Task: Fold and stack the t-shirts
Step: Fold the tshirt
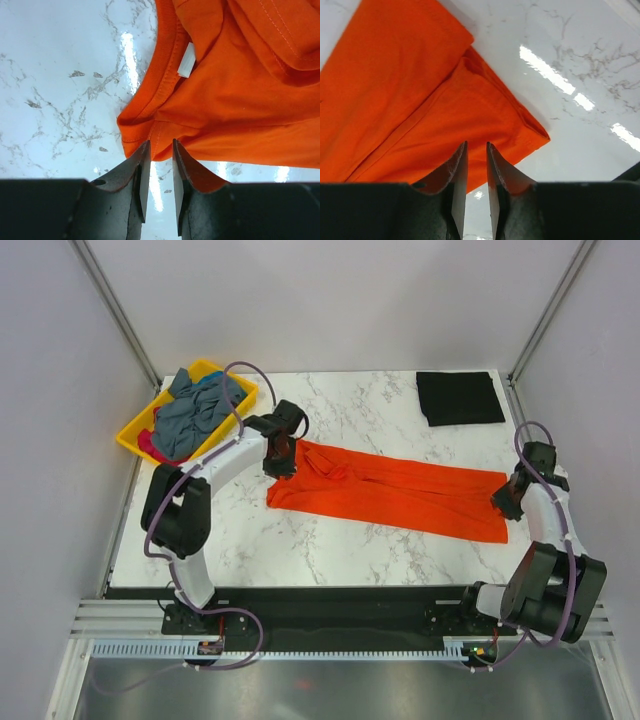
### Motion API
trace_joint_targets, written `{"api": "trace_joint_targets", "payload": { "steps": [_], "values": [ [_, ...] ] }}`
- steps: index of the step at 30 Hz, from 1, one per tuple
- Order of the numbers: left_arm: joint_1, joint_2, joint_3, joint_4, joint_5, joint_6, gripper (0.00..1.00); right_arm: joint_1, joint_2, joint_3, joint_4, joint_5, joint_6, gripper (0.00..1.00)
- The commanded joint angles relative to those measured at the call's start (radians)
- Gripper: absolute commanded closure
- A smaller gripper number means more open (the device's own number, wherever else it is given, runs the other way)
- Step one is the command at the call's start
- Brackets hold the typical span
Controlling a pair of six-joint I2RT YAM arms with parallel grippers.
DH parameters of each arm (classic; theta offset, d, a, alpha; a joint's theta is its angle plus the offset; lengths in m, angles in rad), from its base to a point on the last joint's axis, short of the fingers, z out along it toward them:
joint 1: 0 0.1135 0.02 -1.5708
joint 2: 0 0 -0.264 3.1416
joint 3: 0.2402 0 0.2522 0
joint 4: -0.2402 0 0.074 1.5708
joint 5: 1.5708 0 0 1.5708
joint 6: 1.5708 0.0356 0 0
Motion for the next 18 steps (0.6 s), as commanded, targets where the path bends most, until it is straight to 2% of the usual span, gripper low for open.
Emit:
{"api": "trace_joint_targets", "payload": {
  "steps": [1,2,3,5,7,10,15,18],
  "values": [
    [0.042,-0.022,0.026,0.039,0.100,0.026,0.69,0.024,-0.079,0.027,0.053,-0.160,-0.084,0.69],
    [0.060,-0.015,0.029,0.055,0.176,0.026,0.69,0.053,-0.089,0.028,0.072,-0.160,-0.103,0.67],
    [0.067,0.001,0.038,0.063,0.193,0.027,0.69,0.070,-0.095,0.036,0.113,-0.237,-0.109,0.59],
    [0.073,0.024,0.092,0.067,0.241,0.038,0.70,0.131,-0.093,0.044,0.164,-0.315,-0.106,0.56],
    [0.077,0.053,0.129,0.070,0.267,0.031,0.70,0.220,-0.068,0.042,0.281,-0.432,-0.079,0.55],
    [0.083,0.092,0.183,0.081,0.406,0.018,0.70,0.366,0.010,0.068,0.448,-0.487,-0.069,0.55],
    [0.087,0.133,0.203,0.089,0.433,0.001,0.71,0.533,0.205,0.175,0.619,-0.576,-0.176,0.55],
    [0.090,0.167,0.212,0.090,0.433,-0.008,0.71,0.619,0.320,0.243,0.652,-0.619,-0.259,0.54]
  ]
}}
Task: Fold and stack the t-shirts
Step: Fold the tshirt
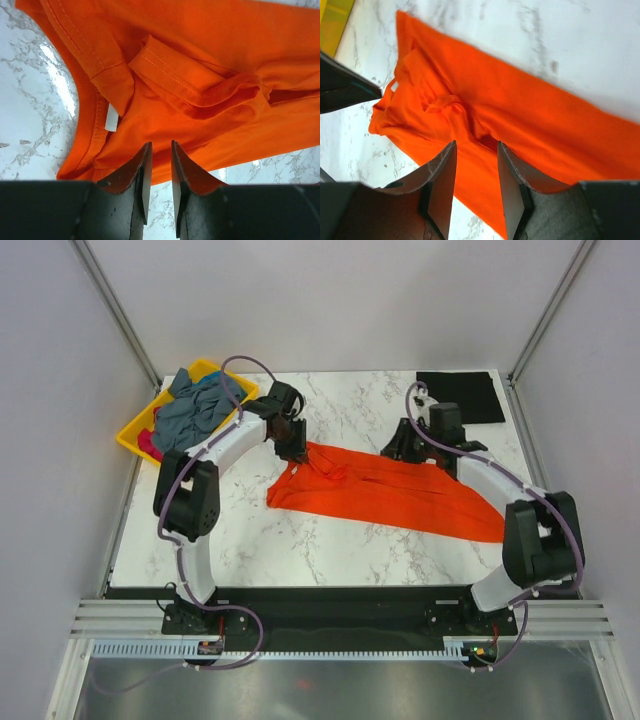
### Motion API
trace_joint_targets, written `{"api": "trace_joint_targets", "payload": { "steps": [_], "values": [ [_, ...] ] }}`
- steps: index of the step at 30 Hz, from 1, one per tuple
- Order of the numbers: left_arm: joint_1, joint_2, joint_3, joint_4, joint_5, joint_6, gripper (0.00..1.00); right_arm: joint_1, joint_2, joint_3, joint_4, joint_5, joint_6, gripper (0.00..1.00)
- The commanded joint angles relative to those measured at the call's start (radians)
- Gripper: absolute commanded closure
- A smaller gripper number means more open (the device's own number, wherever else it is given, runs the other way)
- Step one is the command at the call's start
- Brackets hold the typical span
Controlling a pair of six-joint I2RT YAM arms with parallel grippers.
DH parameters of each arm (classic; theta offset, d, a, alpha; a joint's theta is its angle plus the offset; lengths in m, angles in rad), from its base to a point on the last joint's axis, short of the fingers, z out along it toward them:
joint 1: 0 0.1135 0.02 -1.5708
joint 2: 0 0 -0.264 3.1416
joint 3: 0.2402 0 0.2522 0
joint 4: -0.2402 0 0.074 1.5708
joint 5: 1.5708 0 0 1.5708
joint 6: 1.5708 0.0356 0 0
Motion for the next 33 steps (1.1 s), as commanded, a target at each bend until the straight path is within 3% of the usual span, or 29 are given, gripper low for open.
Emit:
{"api": "trace_joint_targets", "payload": {
  "steps": [1,15,33],
  "values": [
    [0.004,0.042,0.042,0.016,0.047,-0.013,0.72,0.072,0.111,0.096,0.126,-0.117,-0.118,0.54],
    [0.019,0.036,-0.016,0.021,-0.002,-0.047,0.73,0.200,0.418,0.340,0.086,-0.188,-0.325,0.49],
    [0.027,0.049,-0.050,0.025,-0.039,-0.053,0.73,0.218,0.486,0.383,0.043,-0.203,-0.374,0.50]
  ]
}}
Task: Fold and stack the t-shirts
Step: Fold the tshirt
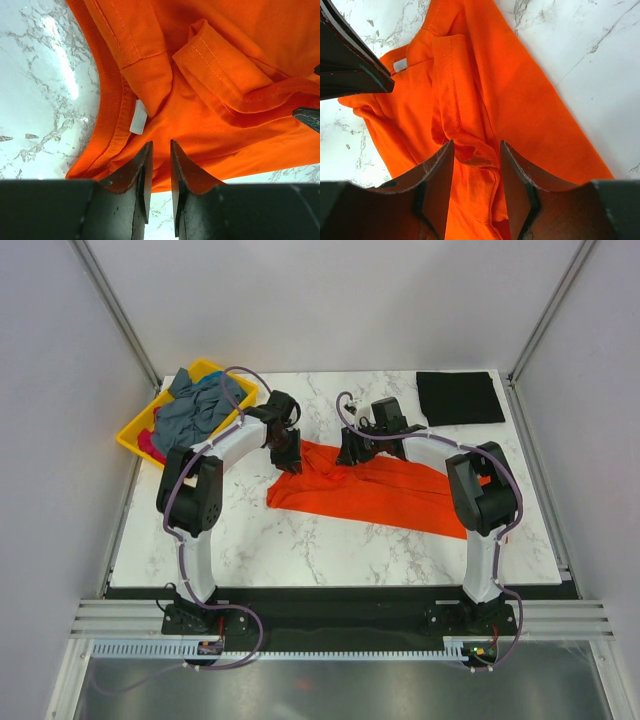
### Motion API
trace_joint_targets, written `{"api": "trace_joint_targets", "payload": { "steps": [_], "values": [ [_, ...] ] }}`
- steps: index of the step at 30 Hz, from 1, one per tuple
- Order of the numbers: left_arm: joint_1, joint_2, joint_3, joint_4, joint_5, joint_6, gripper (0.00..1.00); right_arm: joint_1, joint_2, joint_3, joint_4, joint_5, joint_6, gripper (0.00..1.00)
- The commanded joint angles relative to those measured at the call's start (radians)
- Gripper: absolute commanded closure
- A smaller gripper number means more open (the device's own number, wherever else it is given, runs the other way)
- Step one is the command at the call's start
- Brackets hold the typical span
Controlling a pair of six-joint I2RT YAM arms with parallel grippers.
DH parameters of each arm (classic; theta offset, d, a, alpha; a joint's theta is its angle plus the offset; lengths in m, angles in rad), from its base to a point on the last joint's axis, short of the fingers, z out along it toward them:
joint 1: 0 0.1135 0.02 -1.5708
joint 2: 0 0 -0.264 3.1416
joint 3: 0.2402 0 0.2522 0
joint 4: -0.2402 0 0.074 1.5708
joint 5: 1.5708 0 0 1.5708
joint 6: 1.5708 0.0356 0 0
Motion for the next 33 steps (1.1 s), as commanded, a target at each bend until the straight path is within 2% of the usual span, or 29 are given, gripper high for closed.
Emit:
{"api": "trace_joint_targets", "payload": {
  "steps": [1,5,8,12,13,15,19,25,27,33],
  "values": [
    [0.007,-0.004,0.003,0.023,-0.012,-0.023,0.73,0.008,0.004,0.030,0.011,-0.023,-0.022,0.50],
    [0.007,-0.019,0.009,0.025,-0.001,-0.018,0.73,0.007,0.013,0.031,0.011,-0.017,-0.013,0.53],
    [0.007,-0.033,0.006,0.023,-0.007,-0.015,0.73,0.007,0.010,0.020,0.025,0.008,-0.008,0.59],
    [0.007,-0.041,0.006,0.022,-0.016,-0.018,0.72,0.007,0.006,0.011,0.038,0.055,0.012,0.81],
    [0.007,-0.039,0.008,0.022,-0.016,-0.018,0.72,0.007,0.004,0.011,0.042,0.069,0.018,0.90],
    [0.007,-0.038,0.014,0.022,-0.019,-0.019,0.72,0.005,-0.002,0.010,0.050,0.130,0.047,0.99],
    [0.008,-0.010,0.015,0.020,-0.064,-0.023,0.72,-0.004,-0.037,-0.042,0.106,0.202,0.091,1.00],
    [0.008,0.000,-0.009,0.014,-0.136,-0.024,0.72,-0.016,-0.068,-0.088,0.107,0.294,0.133,1.00],
    [0.007,-0.001,-0.017,0.012,-0.153,-0.023,0.72,-0.023,-0.080,-0.107,0.105,0.336,0.153,0.97],
    [0.007,-0.004,-0.019,0.006,-0.183,-0.023,0.72,-0.024,-0.134,-0.168,0.186,0.365,0.205,0.96]
  ]
}}
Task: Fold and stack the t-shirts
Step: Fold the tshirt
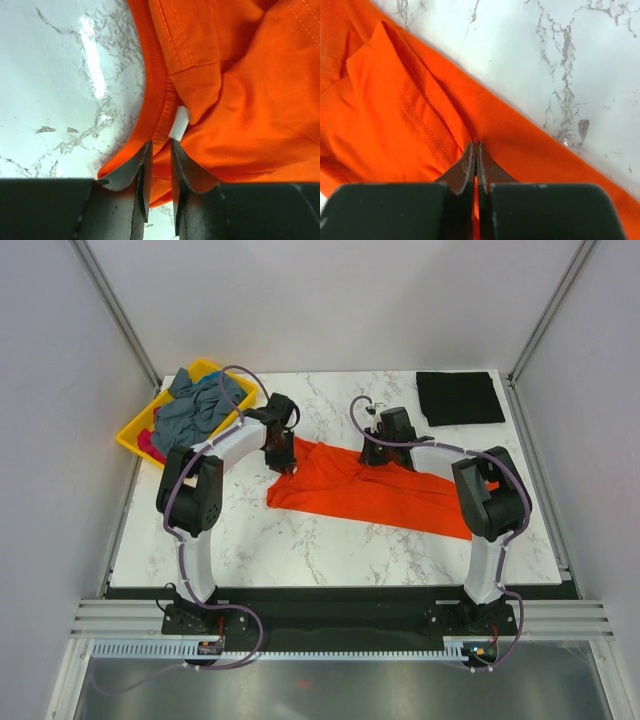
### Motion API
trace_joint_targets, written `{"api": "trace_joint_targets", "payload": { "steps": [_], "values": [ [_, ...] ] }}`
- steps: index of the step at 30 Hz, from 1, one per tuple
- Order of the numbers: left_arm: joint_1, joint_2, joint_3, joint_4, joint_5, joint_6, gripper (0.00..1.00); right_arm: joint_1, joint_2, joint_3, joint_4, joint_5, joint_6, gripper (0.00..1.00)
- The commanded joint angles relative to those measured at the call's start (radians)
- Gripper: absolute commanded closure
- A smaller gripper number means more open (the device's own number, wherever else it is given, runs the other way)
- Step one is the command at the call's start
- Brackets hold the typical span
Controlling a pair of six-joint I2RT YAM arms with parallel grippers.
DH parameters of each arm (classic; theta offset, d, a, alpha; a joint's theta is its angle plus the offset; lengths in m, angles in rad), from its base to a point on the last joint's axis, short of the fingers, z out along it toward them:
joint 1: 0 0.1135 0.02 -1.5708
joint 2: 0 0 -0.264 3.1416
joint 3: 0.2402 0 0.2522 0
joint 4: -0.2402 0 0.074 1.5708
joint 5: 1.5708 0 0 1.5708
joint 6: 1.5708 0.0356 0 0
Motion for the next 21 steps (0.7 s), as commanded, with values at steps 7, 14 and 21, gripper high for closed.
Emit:
{"api": "trace_joint_targets", "payload": {
  "steps": [7,14,21],
  "values": [
    [0.003,-0.022,-0.001,-0.003,-0.058,-0.022,0.72,-0.003,-0.099,-0.029,0.064,0.111,0.078,0.90],
    [0.003,-0.099,0.005,-0.029,-0.040,-0.018,0.71,-0.005,-0.140,-0.035,0.022,0.143,0.106,0.83],
    [0.003,-0.188,-0.104,-0.002,0.135,0.015,0.63,-0.006,-0.173,-0.018,-0.047,0.127,0.135,0.66]
  ]
}}
